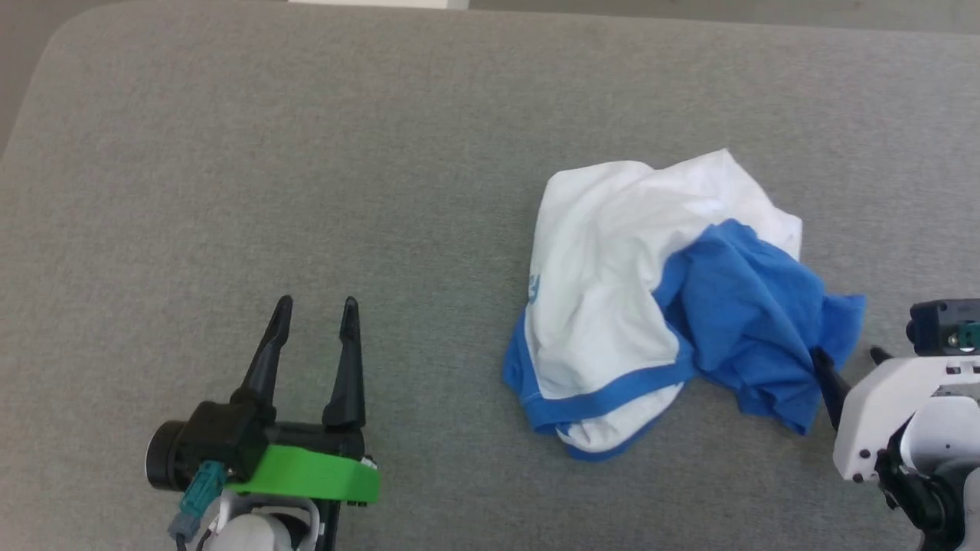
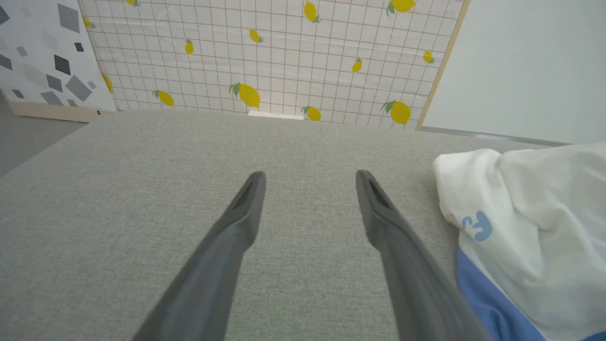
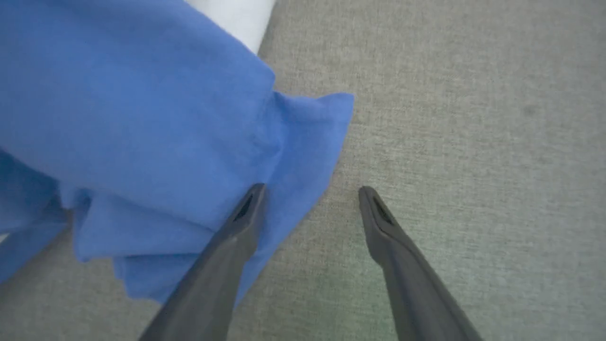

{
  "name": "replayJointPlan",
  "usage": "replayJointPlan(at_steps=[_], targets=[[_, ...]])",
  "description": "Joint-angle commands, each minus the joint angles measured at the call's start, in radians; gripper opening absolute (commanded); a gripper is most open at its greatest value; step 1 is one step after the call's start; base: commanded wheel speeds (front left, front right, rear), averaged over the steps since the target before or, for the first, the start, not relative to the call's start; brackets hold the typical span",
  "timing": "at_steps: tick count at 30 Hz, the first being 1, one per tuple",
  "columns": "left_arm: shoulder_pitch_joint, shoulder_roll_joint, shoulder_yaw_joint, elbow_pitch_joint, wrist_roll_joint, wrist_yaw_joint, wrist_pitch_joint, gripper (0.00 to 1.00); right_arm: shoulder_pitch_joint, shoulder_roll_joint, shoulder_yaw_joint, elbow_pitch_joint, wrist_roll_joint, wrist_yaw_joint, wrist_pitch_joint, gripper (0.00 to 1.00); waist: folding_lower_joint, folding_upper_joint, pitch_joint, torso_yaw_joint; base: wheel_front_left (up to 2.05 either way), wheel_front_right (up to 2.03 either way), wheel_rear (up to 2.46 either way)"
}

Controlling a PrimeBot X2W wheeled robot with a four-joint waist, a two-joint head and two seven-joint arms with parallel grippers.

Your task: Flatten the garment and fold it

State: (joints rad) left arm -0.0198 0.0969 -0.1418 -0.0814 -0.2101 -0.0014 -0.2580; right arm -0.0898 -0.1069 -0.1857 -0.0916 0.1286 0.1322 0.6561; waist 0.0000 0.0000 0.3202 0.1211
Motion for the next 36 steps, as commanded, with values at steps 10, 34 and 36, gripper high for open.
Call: replayJointPlan(at_steps=[10, 34, 36], targets=[[-0.013, -0.03, 0.041, 0.024, 0.031, -0.026, -0.004, 1.0, -0.038, 0.027, 0.003, 0.042, -0.016, -0.002, -0.041, 0.0, 0.0, 0.0, -0.036, 0.015, 0.0, 0.0, 0.0], [0.039, -0.044, 0.077, 0.04, 0.062, -0.049, -0.004, 1.0, 0.07, -0.092, -0.441, 0.068, -0.226, -0.002, -0.066, 0.0, 0.0, 0.0, -0.092, -0.039, 0.0, 0.0, 0.0], [0.037, -0.044, 0.08, 0.044, 0.067, -0.054, -0.004, 1.0, 0.084, -0.072, -0.448, 0.105, -0.246, -0.002, -0.086, 0.17, 0.0, 0.0, -0.095, -0.039, 0.0, 0.0, 0.0]])
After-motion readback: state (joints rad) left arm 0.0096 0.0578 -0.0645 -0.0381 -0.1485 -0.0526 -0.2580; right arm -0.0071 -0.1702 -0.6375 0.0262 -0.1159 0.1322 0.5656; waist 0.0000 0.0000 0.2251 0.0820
